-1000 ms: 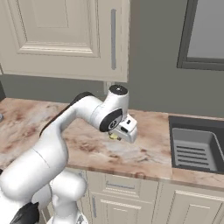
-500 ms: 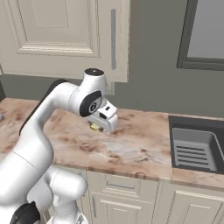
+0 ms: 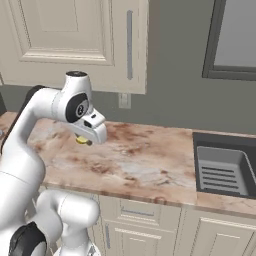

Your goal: Place the lemon wedge in the correct fridge rack based on whether it is a fruit or vegetable. Finally, close the fridge door.

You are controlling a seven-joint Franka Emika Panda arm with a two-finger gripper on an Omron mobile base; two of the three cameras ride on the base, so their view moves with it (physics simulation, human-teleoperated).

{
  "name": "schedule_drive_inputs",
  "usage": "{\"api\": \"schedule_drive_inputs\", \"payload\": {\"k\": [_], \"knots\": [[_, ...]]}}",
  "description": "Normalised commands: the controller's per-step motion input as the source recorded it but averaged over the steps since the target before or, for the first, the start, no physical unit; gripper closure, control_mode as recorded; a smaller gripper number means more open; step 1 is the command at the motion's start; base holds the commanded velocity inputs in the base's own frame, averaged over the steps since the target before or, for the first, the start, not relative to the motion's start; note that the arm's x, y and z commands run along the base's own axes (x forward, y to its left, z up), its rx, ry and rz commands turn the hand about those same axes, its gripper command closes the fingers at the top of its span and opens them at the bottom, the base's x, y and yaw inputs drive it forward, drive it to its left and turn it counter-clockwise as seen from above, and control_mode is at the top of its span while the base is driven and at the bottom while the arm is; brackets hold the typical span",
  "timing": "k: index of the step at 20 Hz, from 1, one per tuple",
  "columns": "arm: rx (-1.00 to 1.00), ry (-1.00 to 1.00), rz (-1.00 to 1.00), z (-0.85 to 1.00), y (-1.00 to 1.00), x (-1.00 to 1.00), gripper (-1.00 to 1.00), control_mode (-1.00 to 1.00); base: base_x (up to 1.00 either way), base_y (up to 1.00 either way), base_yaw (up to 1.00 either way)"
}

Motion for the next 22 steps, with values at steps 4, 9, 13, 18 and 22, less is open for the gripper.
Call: {"api": "schedule_drive_inputs", "payload": {"k": [4,9,13,18,22], "knots": [[0.0,0.0,0.01,-0.03,0.14,-0.16,1.0,1.0,-0.1,0.0,0.0],[0.0,0.0,0.0,0.0,0.0,0.0,1.0,1.0,-0.51,-0.5,-0.04],[0.0,0.0,0.0,0.0,0.0,0.0,1.0,1.0,-0.32,-0.99,-0.09],[0.0,0.0,0.0,0.0,0.0,0.0,1.0,1.0,-0.02,-0.98,-0.12],[0.0,0.0,0.0,0.0,0.0,0.0,1.0,1.0,0.01,-0.87,-0.19]]}}
